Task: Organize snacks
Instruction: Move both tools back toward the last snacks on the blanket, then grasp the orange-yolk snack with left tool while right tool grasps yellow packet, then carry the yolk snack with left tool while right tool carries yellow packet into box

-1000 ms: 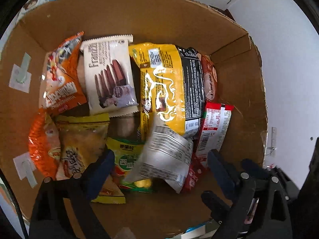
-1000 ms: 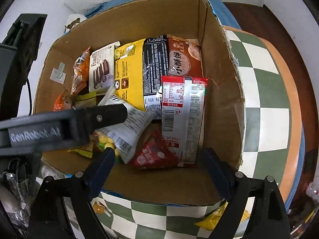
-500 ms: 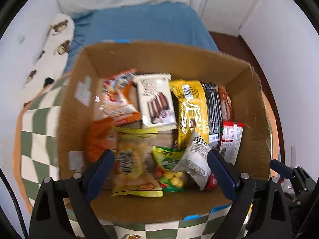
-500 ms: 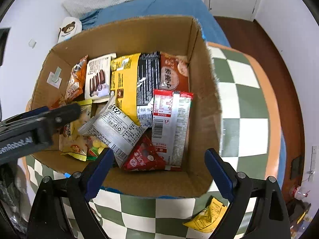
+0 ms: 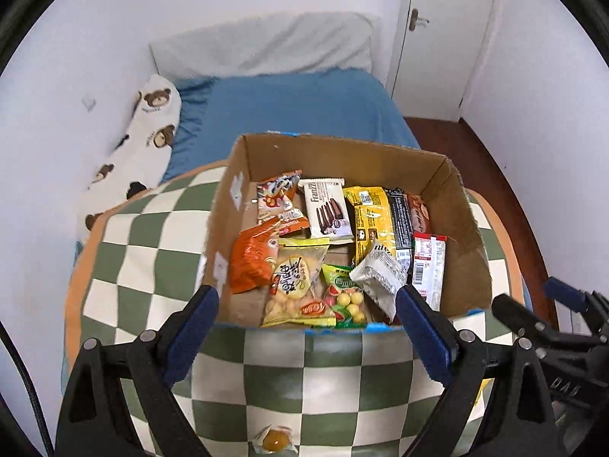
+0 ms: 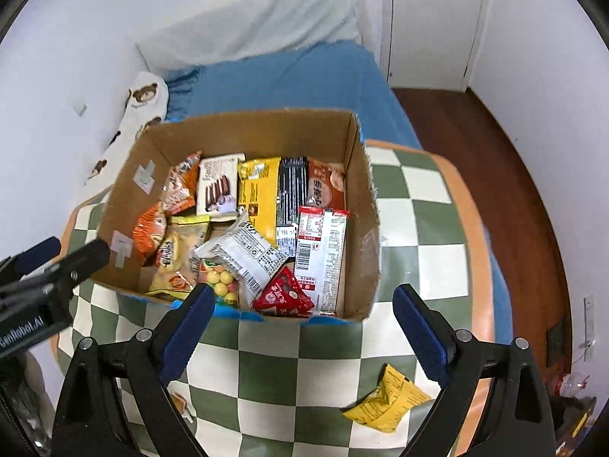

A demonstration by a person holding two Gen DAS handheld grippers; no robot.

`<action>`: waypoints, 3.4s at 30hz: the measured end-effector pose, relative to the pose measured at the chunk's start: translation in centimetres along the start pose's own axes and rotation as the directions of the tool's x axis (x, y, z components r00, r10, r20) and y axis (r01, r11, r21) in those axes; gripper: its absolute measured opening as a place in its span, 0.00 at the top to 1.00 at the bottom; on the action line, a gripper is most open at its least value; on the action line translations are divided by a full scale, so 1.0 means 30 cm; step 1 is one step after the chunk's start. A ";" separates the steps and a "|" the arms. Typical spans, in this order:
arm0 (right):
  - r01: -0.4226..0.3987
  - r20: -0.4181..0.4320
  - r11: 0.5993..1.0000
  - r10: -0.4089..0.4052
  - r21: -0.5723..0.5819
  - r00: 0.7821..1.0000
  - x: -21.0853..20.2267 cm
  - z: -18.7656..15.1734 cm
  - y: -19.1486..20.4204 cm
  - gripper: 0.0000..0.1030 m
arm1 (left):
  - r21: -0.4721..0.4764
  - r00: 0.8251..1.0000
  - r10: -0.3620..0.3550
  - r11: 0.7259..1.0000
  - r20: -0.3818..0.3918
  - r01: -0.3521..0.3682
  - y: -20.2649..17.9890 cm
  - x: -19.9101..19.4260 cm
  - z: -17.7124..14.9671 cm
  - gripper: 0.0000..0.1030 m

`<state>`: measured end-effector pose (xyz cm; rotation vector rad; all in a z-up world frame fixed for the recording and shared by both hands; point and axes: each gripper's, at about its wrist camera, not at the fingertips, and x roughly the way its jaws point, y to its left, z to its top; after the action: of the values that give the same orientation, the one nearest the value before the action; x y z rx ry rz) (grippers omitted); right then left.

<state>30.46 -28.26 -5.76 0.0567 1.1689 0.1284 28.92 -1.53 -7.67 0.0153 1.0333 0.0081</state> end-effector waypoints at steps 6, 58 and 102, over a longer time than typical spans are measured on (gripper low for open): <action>-0.002 0.082 1.000 0.003 -0.013 0.997 -0.150 -0.063 0.024 0.06 | -0.005 0.999 -0.013 1.000 0.049 0.013 0.002 -0.132 -0.065 0.07; -0.052 -0.480 0.997 0.074 0.058 0.874 0.527 -0.758 -0.027 0.46 | -0.143 0.841 -0.016 0.987 -0.541 -0.074 0.137 0.500 -0.821 0.39; -0.227 -0.146 0.974 0.227 0.016 0.963 0.151 0.206 0.023 0.49 | -0.085 0.917 -0.251 0.968 -0.310 0.237 0.019 0.393 0.278 0.46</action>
<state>37.83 -26.86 -7.40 0.1842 1.3072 0.3409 42.11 -0.86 -13.52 -0.1620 1.3534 -0.1997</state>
